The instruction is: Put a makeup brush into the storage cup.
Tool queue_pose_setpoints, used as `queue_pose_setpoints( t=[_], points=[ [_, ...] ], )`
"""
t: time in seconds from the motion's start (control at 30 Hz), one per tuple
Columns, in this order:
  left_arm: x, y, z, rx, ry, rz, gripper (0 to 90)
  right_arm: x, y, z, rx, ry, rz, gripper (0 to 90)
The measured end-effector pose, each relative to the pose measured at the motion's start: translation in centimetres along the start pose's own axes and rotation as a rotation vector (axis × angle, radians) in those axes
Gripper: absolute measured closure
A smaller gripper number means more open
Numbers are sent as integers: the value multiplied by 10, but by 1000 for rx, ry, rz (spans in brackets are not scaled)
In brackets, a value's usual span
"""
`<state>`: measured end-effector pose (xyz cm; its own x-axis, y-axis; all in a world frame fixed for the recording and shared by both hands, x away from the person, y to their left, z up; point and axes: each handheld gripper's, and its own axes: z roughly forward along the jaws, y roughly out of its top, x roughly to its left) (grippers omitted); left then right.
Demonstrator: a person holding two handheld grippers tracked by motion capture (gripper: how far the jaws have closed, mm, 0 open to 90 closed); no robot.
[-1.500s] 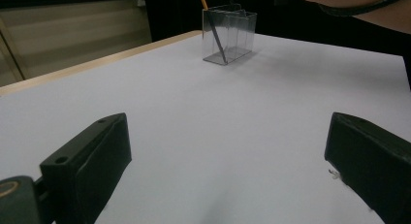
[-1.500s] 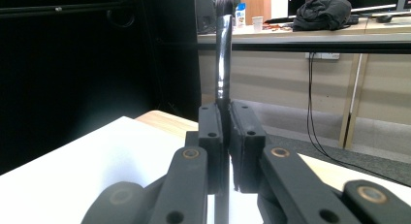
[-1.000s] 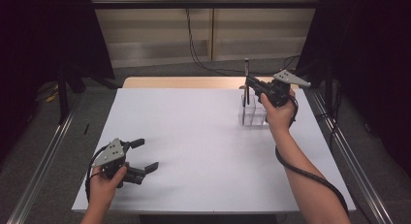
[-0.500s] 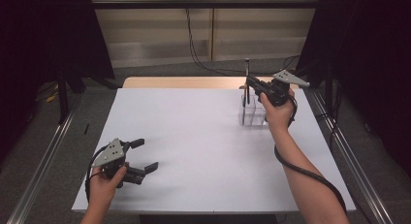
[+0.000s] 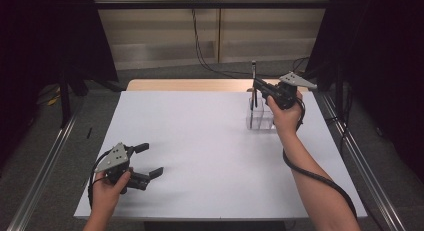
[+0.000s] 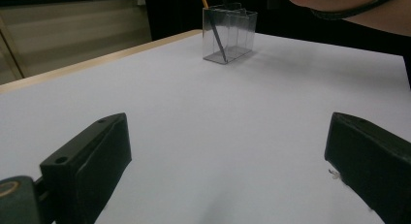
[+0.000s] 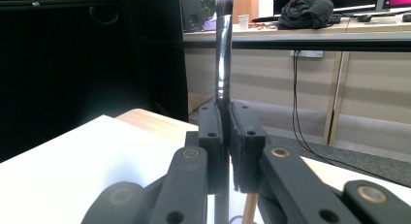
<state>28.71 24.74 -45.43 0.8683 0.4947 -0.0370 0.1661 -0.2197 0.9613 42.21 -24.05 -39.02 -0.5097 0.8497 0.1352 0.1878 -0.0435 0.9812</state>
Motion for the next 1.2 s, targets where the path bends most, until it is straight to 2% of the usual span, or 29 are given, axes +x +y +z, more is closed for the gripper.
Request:
queue_pose_setpoints(
  t=[0.8, 1.2],
  points=[
    [0, 0, -1, -2, 0, 1, 28, 1, -6, 3, 3, 7, -18, 845],
    [0, 1, -1, -1, 1, 4, 28, -2, -13, 0, 12, 10, -10, 845]
  ],
)
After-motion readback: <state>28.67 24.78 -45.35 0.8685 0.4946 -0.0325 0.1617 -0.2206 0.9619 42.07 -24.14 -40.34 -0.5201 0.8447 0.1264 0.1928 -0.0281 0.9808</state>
